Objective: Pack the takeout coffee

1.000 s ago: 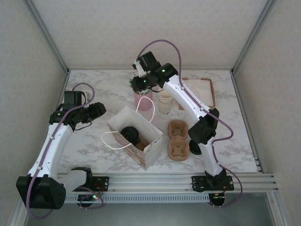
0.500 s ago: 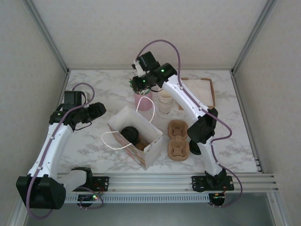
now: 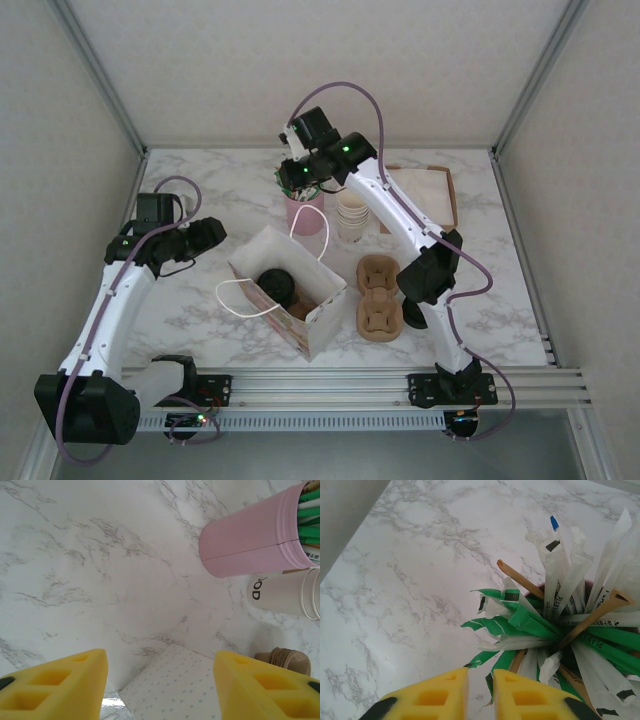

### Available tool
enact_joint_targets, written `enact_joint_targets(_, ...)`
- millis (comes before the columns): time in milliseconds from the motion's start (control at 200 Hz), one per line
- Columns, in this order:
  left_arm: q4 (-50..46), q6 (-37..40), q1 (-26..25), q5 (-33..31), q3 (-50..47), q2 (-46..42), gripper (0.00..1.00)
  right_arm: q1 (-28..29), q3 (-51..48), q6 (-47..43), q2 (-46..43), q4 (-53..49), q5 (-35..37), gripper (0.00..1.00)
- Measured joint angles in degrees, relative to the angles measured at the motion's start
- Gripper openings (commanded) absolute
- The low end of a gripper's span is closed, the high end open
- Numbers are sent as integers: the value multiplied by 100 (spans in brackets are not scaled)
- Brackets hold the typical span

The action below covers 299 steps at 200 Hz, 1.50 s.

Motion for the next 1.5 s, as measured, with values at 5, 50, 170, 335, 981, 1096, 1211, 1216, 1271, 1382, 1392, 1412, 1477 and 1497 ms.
enact_joint_targets(5,0,0,0,0,0,0,58,0,0,7,0,-2,2,27)
enact_joint_targets(50,0,0,0,0,0,0,58,0,0,7,0,-20,17,28)
enact_joint_targets(170,0,0,0,0,0,0,58,0,4,-2,9,-81,63,28)
enact_joint_targets(335,0,0,2,0,0,2,58,0,15,-2,94,-94,125,25)
enact_joint_targets(981,0,0,0,0,0,7,57,0,391,-7,186,-247,291,2)
enact_joint_targets(1096,0,0,0,0,0,7,57,0,411,-7,136,-267,350,1)
enact_joint_targets(1211,0,0,0,0,0,7,57,0,413,-7,-7,-339,435,1)
enact_joint_targets(1216,0,0,0,0,0,7,57,0,413,-7,-15,-343,439,1)
enact_joint_targets(1271,0,0,0,0,0,7,57,4,413,-9,-140,-396,470,1)
enact_joint_targets(1382,0,0,0,0,0,7,57,11,413,-7,-437,-479,560,0)
enact_joint_targets(1392,0,0,2,0,0,7,57,11,413,-7,-463,-485,562,0)
enact_joint_targets(1412,0,0,2,0,0,7,57,11,413,-7,-520,-496,575,0)
enact_joint_targets(1477,0,0,2,0,0,7,57,11,426,-7,-688,-542,601,0)
enact_joint_targets(1497,0,0,0,0,0,7,57,11,433,-7,-732,-553,608,0)
